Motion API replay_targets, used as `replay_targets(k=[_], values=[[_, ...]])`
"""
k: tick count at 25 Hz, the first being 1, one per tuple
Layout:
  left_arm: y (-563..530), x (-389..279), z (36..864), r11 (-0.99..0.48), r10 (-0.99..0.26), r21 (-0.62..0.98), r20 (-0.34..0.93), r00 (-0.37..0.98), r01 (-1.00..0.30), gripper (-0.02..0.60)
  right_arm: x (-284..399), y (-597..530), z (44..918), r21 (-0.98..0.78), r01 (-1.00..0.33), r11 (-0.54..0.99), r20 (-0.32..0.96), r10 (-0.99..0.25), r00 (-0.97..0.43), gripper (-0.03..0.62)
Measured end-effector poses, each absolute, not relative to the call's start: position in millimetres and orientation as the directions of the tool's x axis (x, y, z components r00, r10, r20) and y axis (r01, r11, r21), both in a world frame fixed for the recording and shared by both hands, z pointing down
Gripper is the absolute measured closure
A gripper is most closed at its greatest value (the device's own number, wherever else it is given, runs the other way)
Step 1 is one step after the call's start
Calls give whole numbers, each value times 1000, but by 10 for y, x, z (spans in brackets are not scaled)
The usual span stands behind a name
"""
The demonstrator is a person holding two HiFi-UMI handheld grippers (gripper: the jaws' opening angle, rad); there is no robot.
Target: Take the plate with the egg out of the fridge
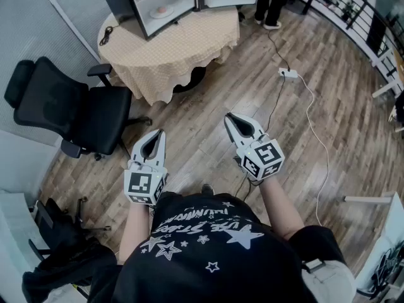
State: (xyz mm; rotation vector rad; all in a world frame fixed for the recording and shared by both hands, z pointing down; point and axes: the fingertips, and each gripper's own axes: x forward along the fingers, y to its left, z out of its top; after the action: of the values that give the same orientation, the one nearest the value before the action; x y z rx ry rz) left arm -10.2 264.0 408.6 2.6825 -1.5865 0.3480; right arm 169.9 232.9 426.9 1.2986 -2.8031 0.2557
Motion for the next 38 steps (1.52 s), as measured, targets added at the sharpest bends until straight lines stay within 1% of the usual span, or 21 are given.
replay_targets(k=[9, 16, 19, 26, 30, 34, 38], values=[[2665, -131, 4054, -474, -874, -84, 170, 456, -876, 576, 1659, 2356, 4251, -119, -758, 641, 98, -752, -652, 554], [2743, -128, 4081, -457, -878, -47, 180, 442, -888, 576, 1649, 2438, 4265, -160, -722, 673, 88, -719, -689, 553], [2802, -162, 4143, -439, -883, -32, 199, 425, -898, 577, 1693, 2420, 4341, -169, -721, 673, 106, -714, -692, 553], [2852, -290, 4374, -442, -866, -6, 262, 425, -897, 577, 1696, 2322, 4515, -252, -741, 622, 119, -740, -662, 553], [2616, -372, 4475, -459, -856, 18, 259, 447, -888, 576, 1653, 2272, 4596, -277, -757, 592, 141, -754, -641, 553], [2331, -332, 4561, -495, -836, 41, 250, 488, -868, 576, 1814, 2181, 4680, -269, -802, 534, 177, -791, -586, 553], [2022, -343, 4528, -523, -825, 38, 230, 517, -852, 577, 1877, 1963, 4654, -278, -826, 490, 182, -817, -546, 553]])
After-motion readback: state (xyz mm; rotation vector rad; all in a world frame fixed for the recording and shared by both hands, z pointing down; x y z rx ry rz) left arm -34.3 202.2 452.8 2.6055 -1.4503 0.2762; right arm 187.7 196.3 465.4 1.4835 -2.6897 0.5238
